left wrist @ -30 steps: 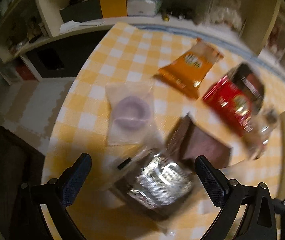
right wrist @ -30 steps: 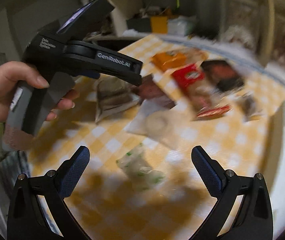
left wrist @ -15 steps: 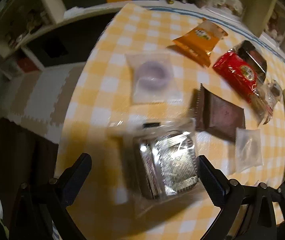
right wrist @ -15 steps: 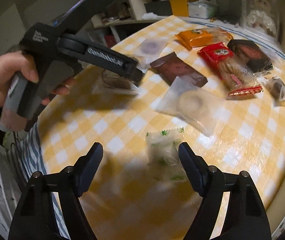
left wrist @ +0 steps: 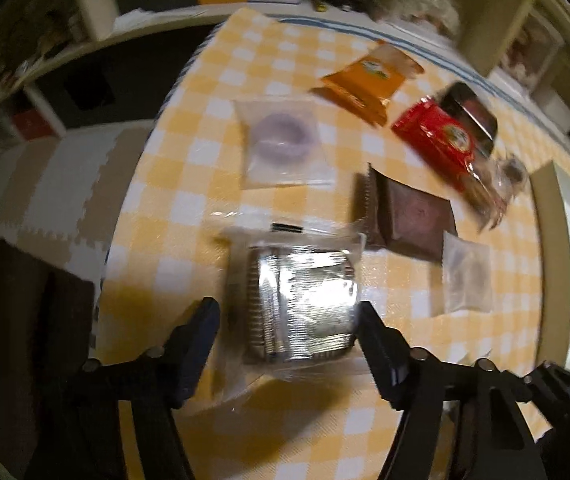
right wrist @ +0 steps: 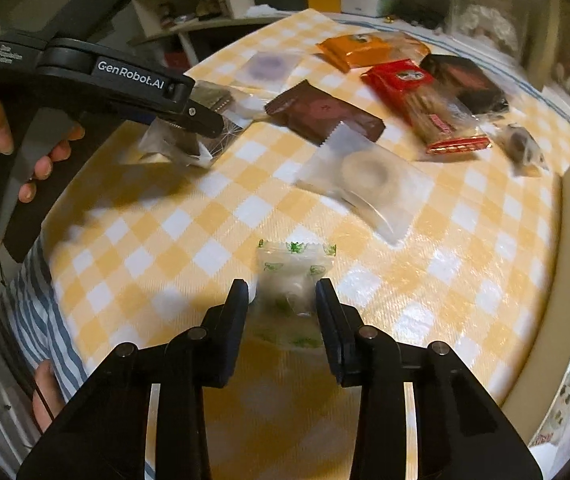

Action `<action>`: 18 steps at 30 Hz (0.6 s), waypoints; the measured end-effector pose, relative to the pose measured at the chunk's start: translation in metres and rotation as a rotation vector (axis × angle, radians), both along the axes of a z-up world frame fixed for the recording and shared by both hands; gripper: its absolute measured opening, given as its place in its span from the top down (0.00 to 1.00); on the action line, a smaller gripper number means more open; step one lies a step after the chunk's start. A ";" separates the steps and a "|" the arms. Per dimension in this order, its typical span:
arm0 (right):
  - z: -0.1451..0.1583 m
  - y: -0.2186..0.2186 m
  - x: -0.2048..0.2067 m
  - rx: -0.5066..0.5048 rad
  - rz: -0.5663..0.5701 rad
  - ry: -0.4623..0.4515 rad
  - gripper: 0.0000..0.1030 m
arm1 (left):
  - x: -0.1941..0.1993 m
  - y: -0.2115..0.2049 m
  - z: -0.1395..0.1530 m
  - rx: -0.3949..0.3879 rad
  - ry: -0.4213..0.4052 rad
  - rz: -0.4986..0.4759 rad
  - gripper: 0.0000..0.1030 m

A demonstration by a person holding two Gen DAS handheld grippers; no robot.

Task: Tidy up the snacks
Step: 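Grasp the green-leaf candy with the right tool while the left grasps the silver foil cake pack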

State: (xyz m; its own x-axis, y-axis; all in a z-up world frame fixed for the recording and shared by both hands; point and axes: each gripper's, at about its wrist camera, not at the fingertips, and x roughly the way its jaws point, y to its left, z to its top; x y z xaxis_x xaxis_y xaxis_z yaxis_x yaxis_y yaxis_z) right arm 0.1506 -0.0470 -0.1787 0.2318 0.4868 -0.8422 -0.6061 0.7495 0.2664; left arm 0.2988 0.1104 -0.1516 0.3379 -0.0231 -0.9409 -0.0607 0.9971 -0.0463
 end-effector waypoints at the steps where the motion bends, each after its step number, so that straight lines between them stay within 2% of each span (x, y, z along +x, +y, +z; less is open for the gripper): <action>1: 0.001 -0.001 -0.001 -0.002 -0.002 -0.003 0.66 | -0.002 -0.001 0.000 0.007 0.001 -0.006 0.37; 10: 0.017 -0.002 -0.005 0.009 -0.031 -0.025 0.66 | 0.011 0.003 -0.011 -0.027 0.001 0.053 0.41; 18: 0.025 -0.011 -0.001 0.018 -0.064 -0.030 0.66 | -0.008 0.002 0.003 -0.030 -0.027 0.107 0.43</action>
State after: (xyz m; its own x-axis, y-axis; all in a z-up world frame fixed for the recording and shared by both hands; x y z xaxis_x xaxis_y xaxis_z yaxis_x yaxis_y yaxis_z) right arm 0.1491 -0.0578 -0.1539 0.2875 0.4848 -0.8260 -0.5649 0.7823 0.2626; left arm 0.2905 0.1125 -0.1485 0.3656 -0.0132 -0.9307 -0.1652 0.9831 -0.0789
